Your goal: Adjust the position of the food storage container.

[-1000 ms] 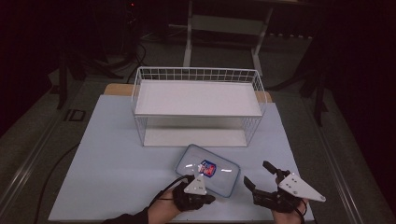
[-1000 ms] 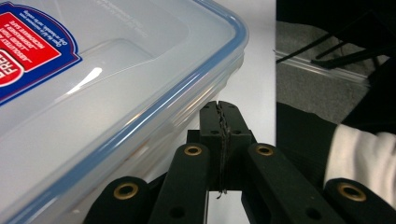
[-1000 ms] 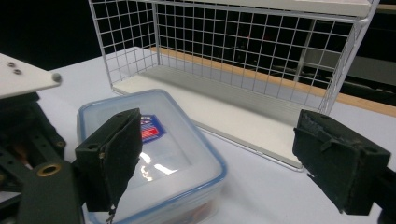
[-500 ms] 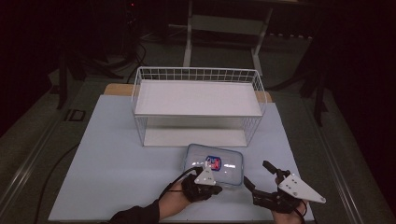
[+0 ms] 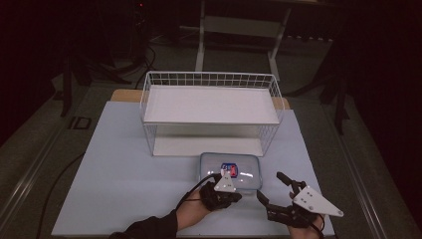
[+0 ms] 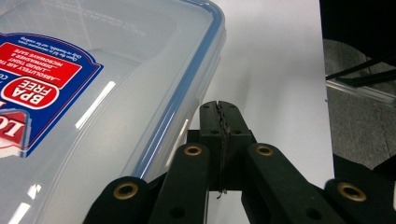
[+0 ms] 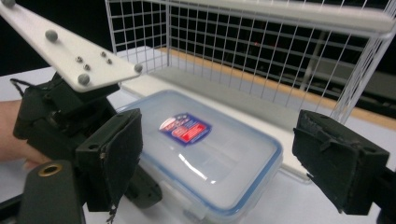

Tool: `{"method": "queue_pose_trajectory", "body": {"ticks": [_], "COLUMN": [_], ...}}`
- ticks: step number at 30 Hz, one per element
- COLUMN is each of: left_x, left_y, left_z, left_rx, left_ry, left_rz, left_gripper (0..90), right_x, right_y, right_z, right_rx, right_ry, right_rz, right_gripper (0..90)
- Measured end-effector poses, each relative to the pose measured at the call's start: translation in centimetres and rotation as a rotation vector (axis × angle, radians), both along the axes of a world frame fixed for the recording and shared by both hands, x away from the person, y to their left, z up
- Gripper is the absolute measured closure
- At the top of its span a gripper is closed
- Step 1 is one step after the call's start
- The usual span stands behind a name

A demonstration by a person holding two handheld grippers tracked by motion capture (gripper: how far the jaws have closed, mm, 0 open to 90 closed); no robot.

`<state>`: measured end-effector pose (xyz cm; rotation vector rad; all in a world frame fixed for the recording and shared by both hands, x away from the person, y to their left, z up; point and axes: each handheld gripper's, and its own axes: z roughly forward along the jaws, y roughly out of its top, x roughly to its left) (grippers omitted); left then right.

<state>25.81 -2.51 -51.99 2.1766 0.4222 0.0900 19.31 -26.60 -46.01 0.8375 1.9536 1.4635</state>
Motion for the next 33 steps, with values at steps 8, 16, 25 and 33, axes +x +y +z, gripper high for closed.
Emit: {"method": "queue_pose_trajectory", "body": {"ticks": [8, 16, 25, 33], "left_x": [0.9, 0.4, -0.2, -0.1], "left_y": [-0.2, 1.4, 6.3, 11.1], "left_z": [0.0, 1.3, 4.2, 5.3], "left_rx": [-0.014, -0.049, -0.165, -0.260], "left_ry": [0.003, 0.003, -0.003, 0.021], "left_rz": [0.030, 0.024, 0.092, 0.173], "left_gripper": [88.6, 85.1, 48.1, 17.0], "right_x": [0.1, 0.2, 0.4, 1.3], "right_y": [-0.1, -0.1, 1.4, 0.6], "right_z": [-0.1, -0.2, -0.3, -0.4], "right_rx": [0.015, 0.022, -0.019, -0.038], "right_ry": [0.035, 0.046, 0.060, 0.113], "right_rz": [-0.011, -0.039, -0.056, -0.065], "right_gripper": [16.0, 13.8, 17.8, 60.7]}}
